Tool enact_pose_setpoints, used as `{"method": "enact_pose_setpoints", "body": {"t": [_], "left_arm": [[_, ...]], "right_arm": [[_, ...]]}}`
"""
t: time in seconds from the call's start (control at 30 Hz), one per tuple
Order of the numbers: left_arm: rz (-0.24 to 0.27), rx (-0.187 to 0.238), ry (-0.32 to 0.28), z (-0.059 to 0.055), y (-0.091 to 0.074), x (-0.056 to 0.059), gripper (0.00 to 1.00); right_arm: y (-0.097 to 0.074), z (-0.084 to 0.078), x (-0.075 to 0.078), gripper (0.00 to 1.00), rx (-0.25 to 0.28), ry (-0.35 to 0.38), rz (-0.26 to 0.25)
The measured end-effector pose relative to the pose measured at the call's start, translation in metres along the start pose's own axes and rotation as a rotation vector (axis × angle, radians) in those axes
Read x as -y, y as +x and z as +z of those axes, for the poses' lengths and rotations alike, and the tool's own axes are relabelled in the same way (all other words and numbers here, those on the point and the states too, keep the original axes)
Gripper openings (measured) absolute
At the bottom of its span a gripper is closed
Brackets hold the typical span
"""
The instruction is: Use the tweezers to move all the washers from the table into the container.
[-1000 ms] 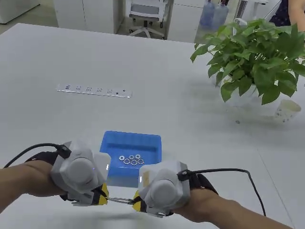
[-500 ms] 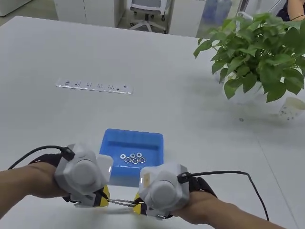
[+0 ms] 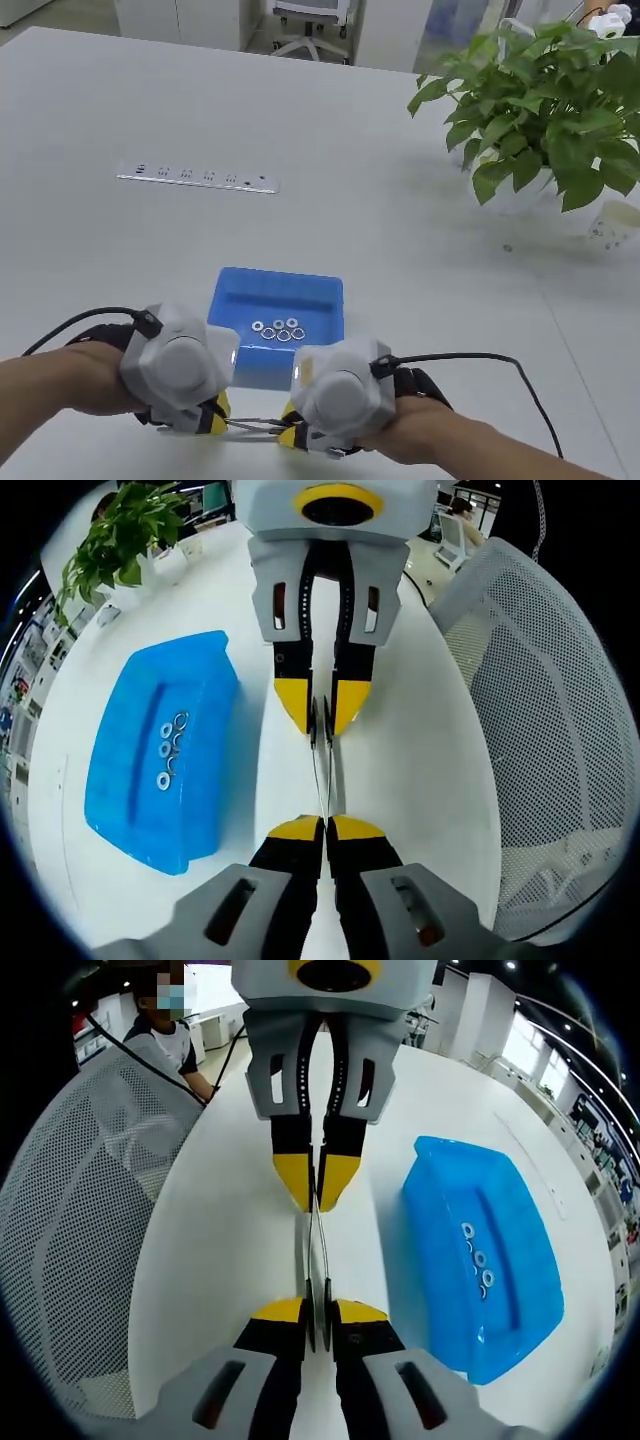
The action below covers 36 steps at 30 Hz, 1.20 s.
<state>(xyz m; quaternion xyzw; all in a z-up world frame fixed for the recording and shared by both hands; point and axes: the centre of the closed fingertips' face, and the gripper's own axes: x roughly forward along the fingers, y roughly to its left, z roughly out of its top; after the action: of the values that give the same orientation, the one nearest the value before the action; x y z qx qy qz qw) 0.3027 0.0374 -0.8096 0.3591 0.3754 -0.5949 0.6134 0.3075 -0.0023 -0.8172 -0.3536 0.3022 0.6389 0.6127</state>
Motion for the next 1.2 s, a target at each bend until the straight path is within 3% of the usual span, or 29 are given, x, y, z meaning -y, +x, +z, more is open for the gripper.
{"method": "enact_pose_setpoints", "body": {"t": [0.9,1.2], "left_arm": [[-0.007,-0.006,-0.023,-0.0041,0.0057,0.0005,0.07],[0.006,-0.013,-0.036,-0.0073,0.0022,0.0025,0.12]], "right_arm": [[0.0004,0.0006,-0.0021,0.14,-0.016,0.033,0.023],[-0.0003,0.0007,-0.0001,0.23,-0.03,0.007,-0.001]]}}
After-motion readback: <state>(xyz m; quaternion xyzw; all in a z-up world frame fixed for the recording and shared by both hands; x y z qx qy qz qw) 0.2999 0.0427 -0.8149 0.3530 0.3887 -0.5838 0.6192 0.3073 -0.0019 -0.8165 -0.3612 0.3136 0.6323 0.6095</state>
